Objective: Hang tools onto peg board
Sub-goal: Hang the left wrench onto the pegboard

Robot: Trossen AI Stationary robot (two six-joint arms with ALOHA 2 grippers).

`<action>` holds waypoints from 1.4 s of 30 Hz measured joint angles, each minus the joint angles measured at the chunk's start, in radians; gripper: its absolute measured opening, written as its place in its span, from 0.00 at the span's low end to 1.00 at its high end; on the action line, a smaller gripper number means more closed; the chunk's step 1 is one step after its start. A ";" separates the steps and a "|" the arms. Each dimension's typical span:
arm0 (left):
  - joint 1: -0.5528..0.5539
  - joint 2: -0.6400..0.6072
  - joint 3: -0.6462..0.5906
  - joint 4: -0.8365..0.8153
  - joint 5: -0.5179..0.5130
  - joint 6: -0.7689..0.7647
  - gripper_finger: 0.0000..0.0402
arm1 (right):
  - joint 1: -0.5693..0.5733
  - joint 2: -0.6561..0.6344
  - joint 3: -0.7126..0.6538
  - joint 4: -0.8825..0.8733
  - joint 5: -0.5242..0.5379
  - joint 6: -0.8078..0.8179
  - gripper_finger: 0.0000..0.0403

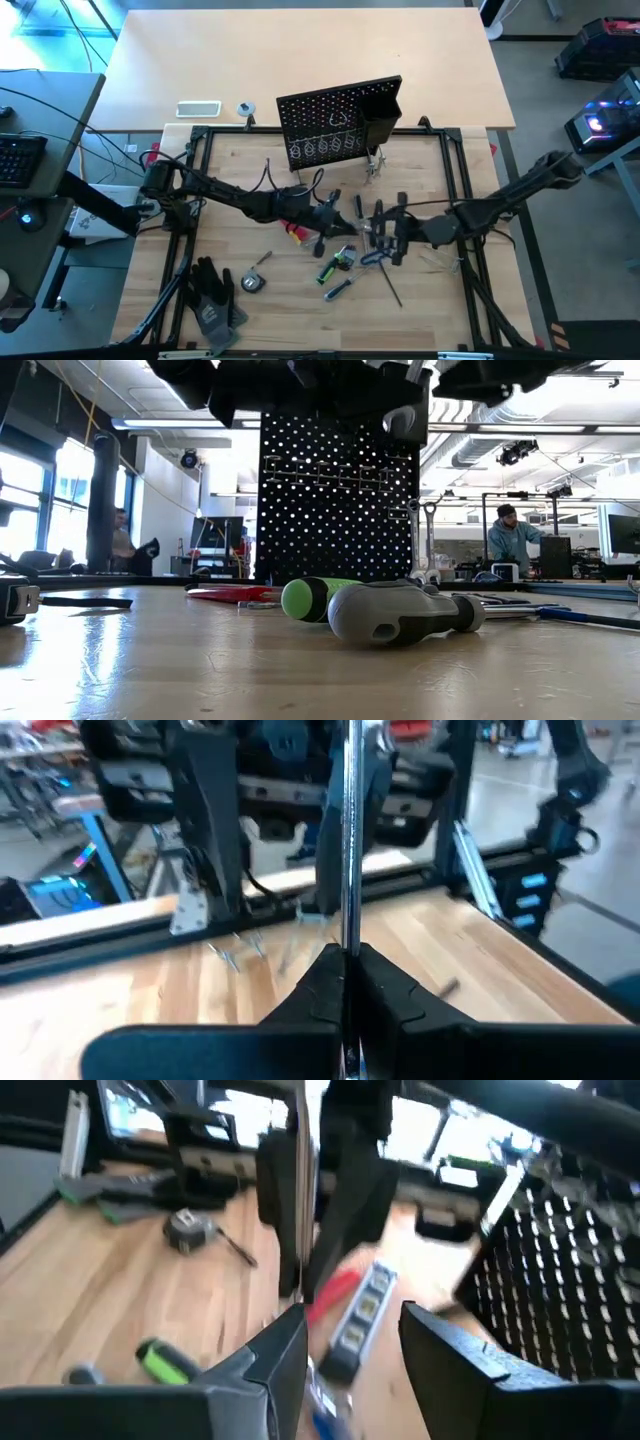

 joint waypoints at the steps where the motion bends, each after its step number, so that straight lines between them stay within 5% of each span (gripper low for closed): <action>1: 0.002 0.008 0.000 0.021 -0.007 -0.006 0.00 | 0.005 -0.015 0.000 -0.044 0.004 0.026 0.38; 5: 0.012 0.079 0.000 0.123 -0.039 -0.050 0.00 | 0.009 -0.045 -0.013 -0.141 0.002 0.119 0.38; 9: 0.027 0.170 0.000 0.269 -0.054 -0.105 0.00 | 0.009 -0.047 -0.098 -0.045 -0.006 0.151 0.38; 21: 0.069 0.338 -0.001 0.521 -0.150 -0.182 0.00 | -0.059 -0.045 -0.516 0.847 -0.074 0.095 0.38; 36: 0.082 0.388 0.124 0.479 -0.161 -0.174 0.00 | -0.273 -0.038 -0.536 0.898 -0.288 0.079 0.38; 42: 0.081 0.390 0.148 0.429 -0.154 -0.172 0.00 | -0.309 -0.038 -0.536 0.898 -0.320 0.077 0.30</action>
